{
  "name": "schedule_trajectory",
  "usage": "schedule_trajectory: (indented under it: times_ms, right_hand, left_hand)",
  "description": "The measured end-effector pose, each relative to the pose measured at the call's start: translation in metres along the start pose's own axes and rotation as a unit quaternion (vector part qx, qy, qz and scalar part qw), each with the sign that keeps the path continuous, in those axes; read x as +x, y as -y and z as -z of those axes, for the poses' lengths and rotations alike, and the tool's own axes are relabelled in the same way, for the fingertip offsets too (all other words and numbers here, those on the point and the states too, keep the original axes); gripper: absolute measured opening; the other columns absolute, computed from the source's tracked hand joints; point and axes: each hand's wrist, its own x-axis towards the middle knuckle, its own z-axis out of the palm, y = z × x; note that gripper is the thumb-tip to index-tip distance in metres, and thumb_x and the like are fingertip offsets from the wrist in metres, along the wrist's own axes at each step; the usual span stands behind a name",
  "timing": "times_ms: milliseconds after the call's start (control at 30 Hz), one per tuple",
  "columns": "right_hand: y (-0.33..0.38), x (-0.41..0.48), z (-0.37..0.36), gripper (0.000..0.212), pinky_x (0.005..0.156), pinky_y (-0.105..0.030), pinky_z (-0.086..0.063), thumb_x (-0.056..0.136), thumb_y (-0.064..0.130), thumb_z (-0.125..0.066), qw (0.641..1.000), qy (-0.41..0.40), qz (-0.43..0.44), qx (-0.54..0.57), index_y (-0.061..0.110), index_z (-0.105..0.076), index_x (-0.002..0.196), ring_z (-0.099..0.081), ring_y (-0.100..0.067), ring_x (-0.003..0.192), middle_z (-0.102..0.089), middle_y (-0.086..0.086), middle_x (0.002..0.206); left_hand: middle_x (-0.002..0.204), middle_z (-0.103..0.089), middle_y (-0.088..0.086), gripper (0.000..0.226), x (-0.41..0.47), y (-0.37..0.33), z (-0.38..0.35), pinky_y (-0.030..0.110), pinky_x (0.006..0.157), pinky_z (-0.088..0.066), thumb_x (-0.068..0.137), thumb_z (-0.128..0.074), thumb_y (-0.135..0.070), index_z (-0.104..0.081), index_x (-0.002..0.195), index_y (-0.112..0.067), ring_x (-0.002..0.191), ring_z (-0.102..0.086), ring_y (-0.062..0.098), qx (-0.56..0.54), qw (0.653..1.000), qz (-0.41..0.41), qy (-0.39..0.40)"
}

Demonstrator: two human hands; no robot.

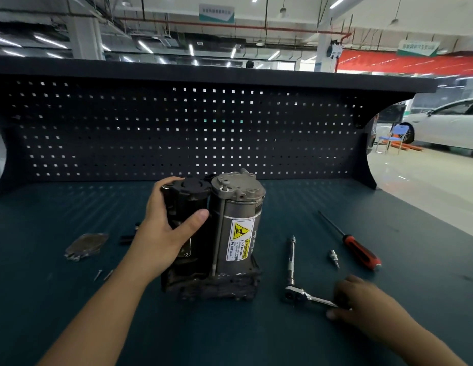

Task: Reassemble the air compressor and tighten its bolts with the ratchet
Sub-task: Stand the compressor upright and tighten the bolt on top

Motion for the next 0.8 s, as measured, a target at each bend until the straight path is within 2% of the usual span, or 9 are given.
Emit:
schedule_trajectory:
  times_ms: [133,200,267,400,467,533,600,700,800]
  right_hand:
    - [0.004,-0.004,0.002,0.01,0.071,-0.02,-0.033,0.096,0.051,-0.041,0.995,-0.056,0.065,-0.058,0.041,-0.04,0.095,-0.05,-0.001,0.111,-0.042,0.023,0.105]
    - [0.004,-0.003,0.011,0.019,0.074,-0.019,-0.033,0.098,0.05,-0.034,0.982,-0.094,0.093,-0.135,0.039,-0.044,0.11,-0.053,-0.002,0.11,-0.05,0.021,0.115]
    - [0.002,0.0,0.032,0.018,0.075,-0.021,-0.038,0.099,0.05,-0.032,0.976,-0.146,0.084,-0.138,0.038,-0.044,0.106,-0.057,-0.004,0.102,-0.052,0.019,0.107]
    - [-0.013,0.012,0.098,0.022,0.062,-0.033,-0.04,0.096,0.041,-0.045,0.962,-0.27,0.023,0.026,0.021,-0.053,0.093,-0.056,-0.024,0.073,-0.052,0.008,0.072]
    - [-0.022,0.016,0.134,0.023,0.056,-0.034,-0.039,0.094,0.036,-0.05,0.923,-0.365,0.072,0.094,0.015,-0.057,0.086,-0.052,-0.022,0.061,-0.054,0.001,0.064]
    - [-0.028,0.016,0.177,0.03,0.056,-0.032,-0.039,0.094,0.049,-0.05,0.89,-0.429,0.114,0.106,0.023,-0.055,0.079,-0.052,-0.02,0.058,-0.054,-0.001,0.06]
    - [-0.031,0.015,0.222,0.035,0.058,-0.036,-0.045,0.088,0.061,-0.04,0.877,-0.447,0.138,0.11,0.031,-0.054,0.078,-0.054,-0.024,0.056,-0.055,-0.001,0.059]
    - [-0.03,0.018,0.272,0.044,0.046,-0.041,-0.043,0.085,0.067,-0.034,0.882,-0.438,0.142,0.098,0.03,-0.059,0.08,-0.053,-0.022,0.047,-0.057,-0.001,0.055]
    - [-0.024,0.024,0.294,0.047,0.049,-0.031,-0.043,0.086,0.066,-0.04,0.88,-0.43,0.159,0.123,0.025,-0.062,0.083,-0.055,-0.014,0.047,-0.062,0.006,0.062]
  left_hand:
    - [0.126,-0.048,-0.013,0.046,0.0,-0.004,-0.004,0.015,0.077,-0.039,0.057,-0.057,-0.067,-0.03,0.093,-0.075,0.105,-0.049,-0.007,0.01,1.0,-0.002,-0.005]
    - [0.126,-0.049,-0.012,0.047,0.0,-0.006,-0.005,0.019,0.079,-0.04,0.056,-0.056,-0.068,-0.03,0.095,-0.073,0.107,-0.05,-0.003,0.013,1.0,-0.002,-0.004]
    - [0.127,-0.049,-0.009,0.049,0.001,-0.007,-0.005,0.024,0.084,-0.041,0.056,-0.056,-0.068,-0.031,0.098,-0.069,0.109,-0.051,0.001,0.014,1.0,-0.002,-0.003]
    - [0.127,-0.049,-0.008,0.052,0.001,-0.007,-0.005,0.022,0.08,-0.043,0.056,-0.055,-0.069,-0.031,0.102,-0.065,0.106,-0.052,0.001,0.018,1.0,0.002,-0.001]
    - [0.126,-0.048,-0.008,0.052,0.002,-0.007,-0.004,0.019,0.078,-0.042,0.056,-0.055,-0.069,-0.03,0.101,-0.066,0.105,-0.052,-0.001,0.018,1.0,0.001,0.0]
    - [0.126,-0.049,-0.009,0.051,0.003,-0.006,-0.004,0.019,0.077,-0.042,0.056,-0.055,-0.069,-0.029,0.1,-0.067,0.105,-0.052,-0.001,0.016,1.0,0.001,0.003]
    - [0.126,-0.049,-0.009,0.05,0.004,-0.007,-0.005,0.017,0.076,-0.042,0.056,-0.055,-0.068,-0.029,0.099,-0.069,0.104,-0.053,-0.001,0.013,1.0,0.004,0.006]
    - [0.127,-0.049,-0.009,0.049,0.005,-0.007,-0.006,0.014,0.075,-0.041,0.056,-0.055,-0.068,-0.029,0.098,-0.069,0.103,-0.052,-0.003,0.011,1.0,0.005,0.005]
    - [0.127,-0.049,-0.008,0.05,0.004,-0.007,-0.006,0.017,0.075,-0.042,0.055,-0.055,-0.069,-0.029,0.097,-0.069,0.103,-0.052,-0.003,0.011,1.0,0.007,0.003]
